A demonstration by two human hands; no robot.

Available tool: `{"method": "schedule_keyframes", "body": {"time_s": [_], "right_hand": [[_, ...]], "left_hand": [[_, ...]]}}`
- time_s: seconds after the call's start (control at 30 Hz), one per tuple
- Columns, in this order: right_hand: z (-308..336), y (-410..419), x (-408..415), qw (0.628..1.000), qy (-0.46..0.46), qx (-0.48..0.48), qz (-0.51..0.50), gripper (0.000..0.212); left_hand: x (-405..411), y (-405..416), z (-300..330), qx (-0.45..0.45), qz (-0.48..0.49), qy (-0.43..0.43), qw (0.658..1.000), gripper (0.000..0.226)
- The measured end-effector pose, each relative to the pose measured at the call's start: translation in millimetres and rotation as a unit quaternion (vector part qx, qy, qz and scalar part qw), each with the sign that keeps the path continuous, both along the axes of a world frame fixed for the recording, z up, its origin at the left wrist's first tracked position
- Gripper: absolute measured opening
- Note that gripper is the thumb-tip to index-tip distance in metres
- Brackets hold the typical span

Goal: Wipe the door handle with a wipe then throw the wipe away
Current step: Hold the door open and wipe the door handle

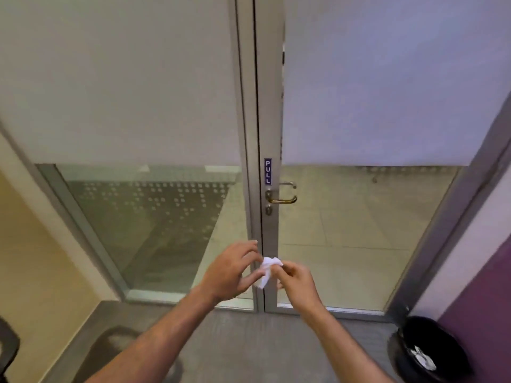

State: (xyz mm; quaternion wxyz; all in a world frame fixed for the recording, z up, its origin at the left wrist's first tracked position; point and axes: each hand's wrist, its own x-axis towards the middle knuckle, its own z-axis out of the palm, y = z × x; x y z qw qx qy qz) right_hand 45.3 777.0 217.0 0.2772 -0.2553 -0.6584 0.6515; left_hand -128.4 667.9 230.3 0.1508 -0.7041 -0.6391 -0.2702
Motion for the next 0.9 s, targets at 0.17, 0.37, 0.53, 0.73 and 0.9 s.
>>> {"method": "schedule_keyframes", "body": {"time_s": [0.17,0.37,0.53,0.73,0.9], "right_hand": [[4,79,5,0.993,0.024,0.01,-0.119,0.02],[-14,155,-33,0.981,0.056,-0.058,-0.177,0.016],[-30,213,-85,0.962,0.068,-0.095,-0.247,0.011],[-43,283,-137,0.942,0.023,-0.062,-0.33,0.01],[-54,342,-179,0.921,-0.11,0.076,-0.365,0.01]], "left_hand": [[-21,88,43,-0.05,-0.018,0.062,0.997,0.045],[-93,190,84,-0.089,-0.06,0.185,0.977,0.057],[-168,283,97,-0.093,-0.1,0.279,0.95,0.063],[-229,377,106,-0.079,-0.127,0.381,0.912,0.064],[-265,433,103,-0.01,-0.097,0.461,0.882,0.061]]}}
